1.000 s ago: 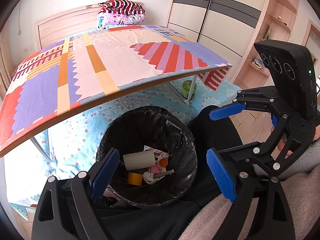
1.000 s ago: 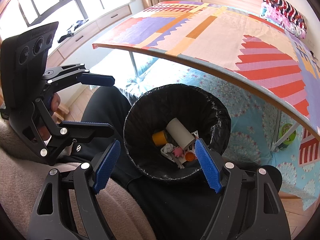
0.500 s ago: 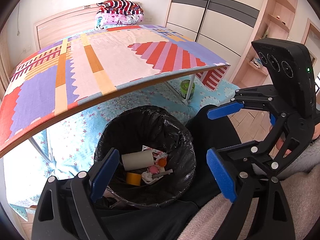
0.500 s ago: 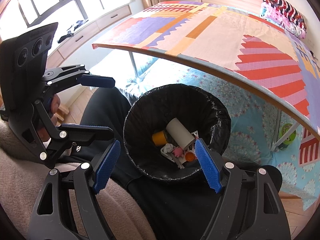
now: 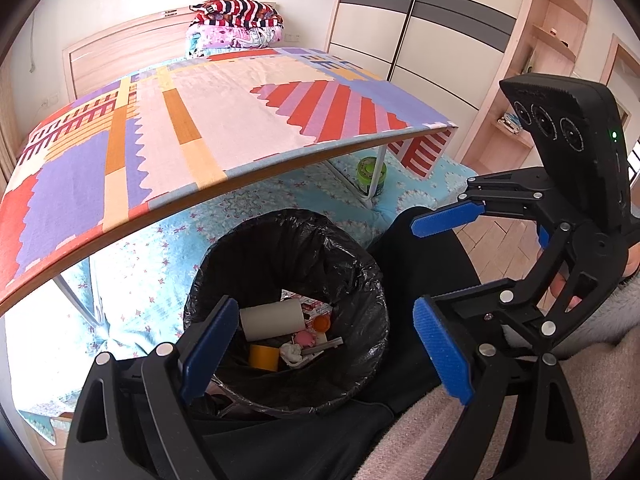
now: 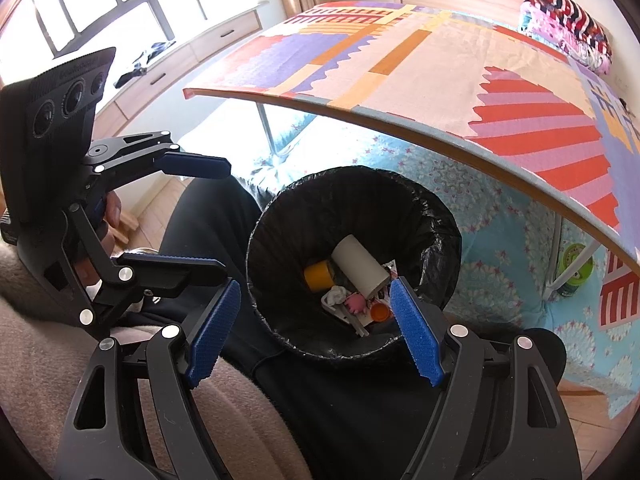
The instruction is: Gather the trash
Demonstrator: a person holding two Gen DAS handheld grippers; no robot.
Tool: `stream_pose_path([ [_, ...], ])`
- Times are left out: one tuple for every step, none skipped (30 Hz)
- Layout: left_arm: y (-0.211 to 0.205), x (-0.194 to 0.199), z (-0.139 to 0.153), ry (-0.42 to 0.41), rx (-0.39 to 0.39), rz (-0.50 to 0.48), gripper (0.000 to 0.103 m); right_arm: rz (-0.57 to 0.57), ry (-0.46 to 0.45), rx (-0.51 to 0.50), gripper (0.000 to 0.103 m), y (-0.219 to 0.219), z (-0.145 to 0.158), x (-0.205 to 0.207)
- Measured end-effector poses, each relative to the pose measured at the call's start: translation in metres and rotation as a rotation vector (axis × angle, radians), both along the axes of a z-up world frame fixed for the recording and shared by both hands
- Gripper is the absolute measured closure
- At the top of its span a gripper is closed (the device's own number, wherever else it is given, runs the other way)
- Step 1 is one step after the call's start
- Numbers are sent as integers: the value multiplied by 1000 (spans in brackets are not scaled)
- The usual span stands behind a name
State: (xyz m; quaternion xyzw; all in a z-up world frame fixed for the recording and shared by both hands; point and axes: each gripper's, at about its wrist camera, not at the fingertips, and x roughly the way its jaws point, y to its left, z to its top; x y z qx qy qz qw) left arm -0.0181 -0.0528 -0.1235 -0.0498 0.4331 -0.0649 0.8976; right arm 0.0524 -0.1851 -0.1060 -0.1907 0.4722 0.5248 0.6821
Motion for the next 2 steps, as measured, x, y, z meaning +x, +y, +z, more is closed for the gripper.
stream_pose_path([
  [0, 0, 0, 1, -1, 2, 17, 0, 0, 0, 26, 0, 0, 0],
  [1, 0, -1, 2, -2, 3, 17, 0, 1, 0, 26, 0, 0, 0],
])
